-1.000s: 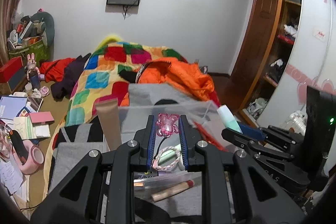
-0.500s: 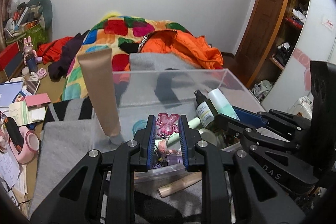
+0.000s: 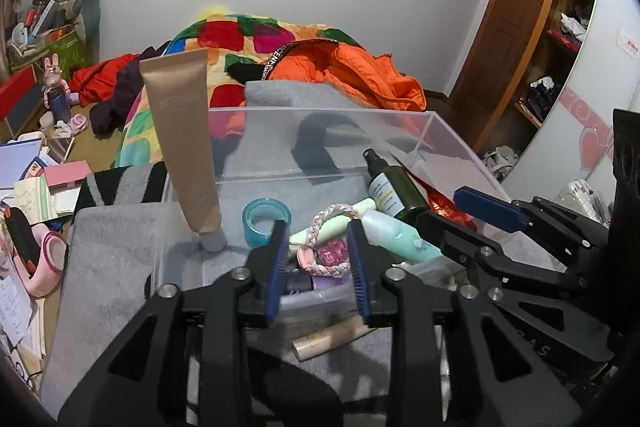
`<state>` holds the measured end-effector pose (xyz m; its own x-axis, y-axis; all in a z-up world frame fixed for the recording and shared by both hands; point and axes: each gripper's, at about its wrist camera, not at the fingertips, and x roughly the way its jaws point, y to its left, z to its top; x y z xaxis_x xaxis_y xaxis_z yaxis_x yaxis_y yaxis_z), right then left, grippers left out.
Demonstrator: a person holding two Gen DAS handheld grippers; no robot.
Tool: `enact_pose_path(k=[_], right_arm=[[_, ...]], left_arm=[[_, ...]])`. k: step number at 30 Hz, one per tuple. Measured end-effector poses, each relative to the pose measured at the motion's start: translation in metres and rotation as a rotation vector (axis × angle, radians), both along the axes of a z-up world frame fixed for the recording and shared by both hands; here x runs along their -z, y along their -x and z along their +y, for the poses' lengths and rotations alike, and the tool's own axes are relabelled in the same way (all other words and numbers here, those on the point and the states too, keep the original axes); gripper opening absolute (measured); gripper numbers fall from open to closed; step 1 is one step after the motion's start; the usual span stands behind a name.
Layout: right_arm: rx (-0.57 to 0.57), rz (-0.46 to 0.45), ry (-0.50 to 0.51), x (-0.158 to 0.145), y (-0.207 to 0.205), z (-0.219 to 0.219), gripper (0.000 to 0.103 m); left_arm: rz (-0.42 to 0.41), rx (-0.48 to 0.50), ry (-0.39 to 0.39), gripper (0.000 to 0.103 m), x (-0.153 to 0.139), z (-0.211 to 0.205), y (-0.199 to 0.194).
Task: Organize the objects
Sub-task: 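Open the left gripper to drop the charm in the box while the right releases the bottle, then reach the right gripper toward the tan block while the left reaches toward the small brown bead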
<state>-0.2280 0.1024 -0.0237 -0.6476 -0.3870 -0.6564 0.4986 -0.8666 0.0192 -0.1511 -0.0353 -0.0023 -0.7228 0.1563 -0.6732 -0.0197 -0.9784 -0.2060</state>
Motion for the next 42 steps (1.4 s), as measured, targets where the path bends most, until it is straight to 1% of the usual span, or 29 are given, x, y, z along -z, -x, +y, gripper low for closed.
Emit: enact_pose_path(k=[4, 6, 9, 11, 13, 15, 19, 22, 26, 32, 37, 38, 42], right_arm=[[0.008, 0.02, 0.011, -0.008, -0.008, 0.007, 0.046], [0.011, 0.024, 0.018, -0.013, -0.011, 0.011, 0.05], [0.02, 0.039, 0.028, -0.019, -0.018, 0.018, 0.054], [0.026, 0.047, 0.032, -0.022, -0.021, 0.021, 0.06], [0.031, 0.054, 0.038, -0.025, -0.025, 0.026, 0.063], [0.03, 0.048, 0.049, -0.027, -0.029, 0.031, 0.064], [0.035, 0.039, 0.07, -0.027, -0.039, 0.042, 0.064], [0.049, 0.033, 0.076, -0.026, -0.045, 0.051, 0.064], [0.069, 0.015, 0.082, -0.021, -0.048, 0.061, 0.065], [0.096, -0.033, 0.064, -0.002, -0.047, 0.074, 0.065], [0.124, -0.093, 0.05, 0.019, -0.044, 0.086, 0.065], [0.129, -0.105, 0.046, 0.024, -0.043, 0.089, 0.065], [0.148, -0.144, 0.035, 0.04, -0.041, 0.096, 0.065]], left_arm=[[0.03, -0.005, -0.002, 0.04, -0.011, -0.001, -0.011], [0.049, -0.011, 0.008, 0.048, -0.017, 0.0, -0.017], [0.072, -0.017, 0.02, 0.055, -0.025, 0.001, -0.027], [0.082, -0.018, 0.021, 0.059, -0.03, 0.0, -0.034], [0.087, -0.017, 0.014, 0.061, -0.033, -0.001, -0.041], [0.084, -0.018, 0.011, 0.062, -0.034, -0.002, -0.047], [0.064, -0.016, 0.013, 0.064, -0.027, -0.002, -0.061], [0.035, -0.019, 0.04, 0.064, -0.016, -0.001, -0.072], [-0.014, -0.026, 0.054, 0.064, 0.002, -0.005, -0.078], [-0.078, -0.067, 0.031, 0.064, 0.028, -0.019, -0.08], [-0.09, -0.115, 0.03, 0.064, 0.037, -0.031, -0.075], [-0.091, -0.123, 0.031, 0.063, 0.038, -0.034, -0.073], [-0.09, -0.128, 0.04, 0.054, 0.039, -0.035, -0.066]])
